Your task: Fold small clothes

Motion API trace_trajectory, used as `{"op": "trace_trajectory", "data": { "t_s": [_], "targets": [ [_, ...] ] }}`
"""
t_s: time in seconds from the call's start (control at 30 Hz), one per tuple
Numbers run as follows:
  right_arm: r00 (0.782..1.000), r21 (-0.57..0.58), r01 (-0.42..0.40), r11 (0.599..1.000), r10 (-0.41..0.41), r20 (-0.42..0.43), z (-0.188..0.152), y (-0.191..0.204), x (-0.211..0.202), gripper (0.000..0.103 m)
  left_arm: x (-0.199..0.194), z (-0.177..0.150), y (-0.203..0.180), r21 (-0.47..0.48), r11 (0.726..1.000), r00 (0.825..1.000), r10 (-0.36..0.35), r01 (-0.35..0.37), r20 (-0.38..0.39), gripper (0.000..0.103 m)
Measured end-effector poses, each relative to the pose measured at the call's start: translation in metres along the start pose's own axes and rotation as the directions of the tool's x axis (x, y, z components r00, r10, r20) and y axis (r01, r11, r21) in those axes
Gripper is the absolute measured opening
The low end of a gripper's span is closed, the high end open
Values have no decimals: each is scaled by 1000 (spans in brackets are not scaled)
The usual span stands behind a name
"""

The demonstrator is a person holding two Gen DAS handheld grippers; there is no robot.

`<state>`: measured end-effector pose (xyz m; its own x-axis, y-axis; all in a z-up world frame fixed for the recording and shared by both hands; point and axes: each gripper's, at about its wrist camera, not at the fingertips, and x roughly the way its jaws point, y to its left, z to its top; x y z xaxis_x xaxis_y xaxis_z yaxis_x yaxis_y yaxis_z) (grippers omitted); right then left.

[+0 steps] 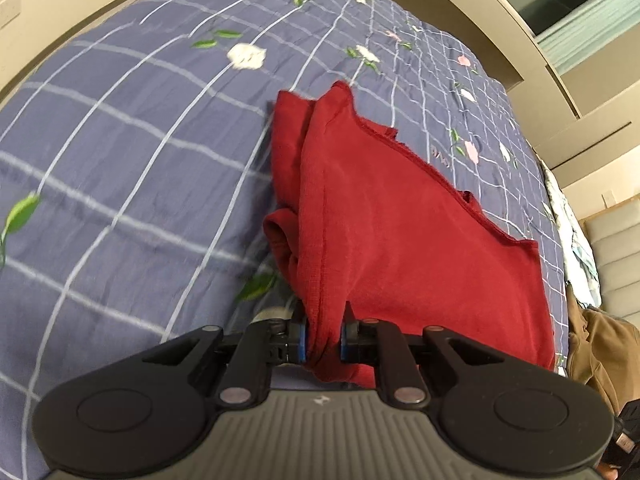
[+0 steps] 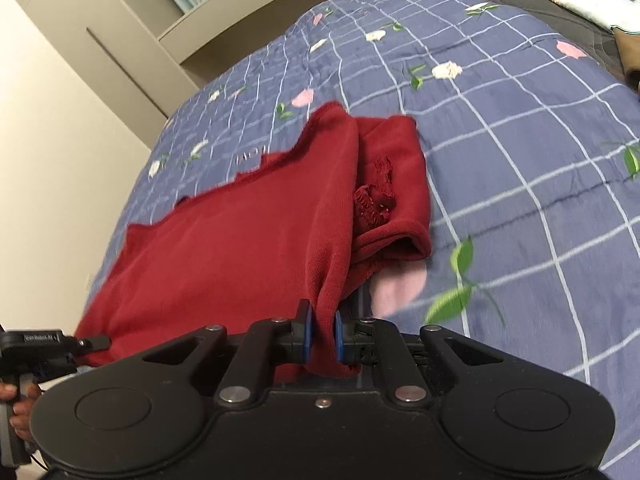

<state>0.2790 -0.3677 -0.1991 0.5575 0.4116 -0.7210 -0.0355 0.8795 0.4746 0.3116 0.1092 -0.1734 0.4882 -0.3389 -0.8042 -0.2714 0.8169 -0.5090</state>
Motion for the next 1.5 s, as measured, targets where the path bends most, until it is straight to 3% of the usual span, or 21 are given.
{"op": "trace_trajectory", "data": {
  "t_s": [0.07,0.13,0.17,0.23,0.3,0.47,0.73,0.9,1.03,1.13,1.33,1.5],
  "targets": [
    [1000,-29,13,999,-14,-5,-2,2,4,16,5,-2,2,0,1000,1000,7,-7,2,17],
    [998,-90,63,994,-62,14,-1,8,4,33,9,-2,0,10,1000,1000,21,-21,3,22],
    [997,-110,78,991,-75,29,0,9,3,35,11,-3,-2,12,1000,1000,27,-27,-1,26],
    [993,-123,99,987,-90,77,7,9,-1,49,12,-2,-2,5,999,999,42,-42,-2,45],
    [984,-108,139,984,-125,128,17,7,-3,57,11,-2,1,-6,999,999,38,-38,6,50],
    [963,-86,194,977,-173,206,40,3,7,56,16,-4,5,-33,999,999,34,-34,0,57],
    [935,-188,345,919,-319,156,40,2,41,54,21,-8,-1,-20,998,998,57,-57,6,75],
    [923,-224,366,903,-323,208,41,14,32,58,16,-8,4,-29,998,999,50,-49,16,86],
    [924,-334,342,878,-251,288,40,49,25,84,12,-6,12,-69,997,999,37,-35,29,91],
    [940,-425,296,856,-180,291,35,76,38,91,12,-3,18,-117,992,998,47,-41,48,94],
    [963,-515,220,829,-99,252,15,118,75,97,21,3,20,-141,989,996,60,-50,67,96],
    [948,-611,285,739,-125,291,-10,140,95,97,29,10,17,-124,991,996,57,-49,67,96]
  ]
}}
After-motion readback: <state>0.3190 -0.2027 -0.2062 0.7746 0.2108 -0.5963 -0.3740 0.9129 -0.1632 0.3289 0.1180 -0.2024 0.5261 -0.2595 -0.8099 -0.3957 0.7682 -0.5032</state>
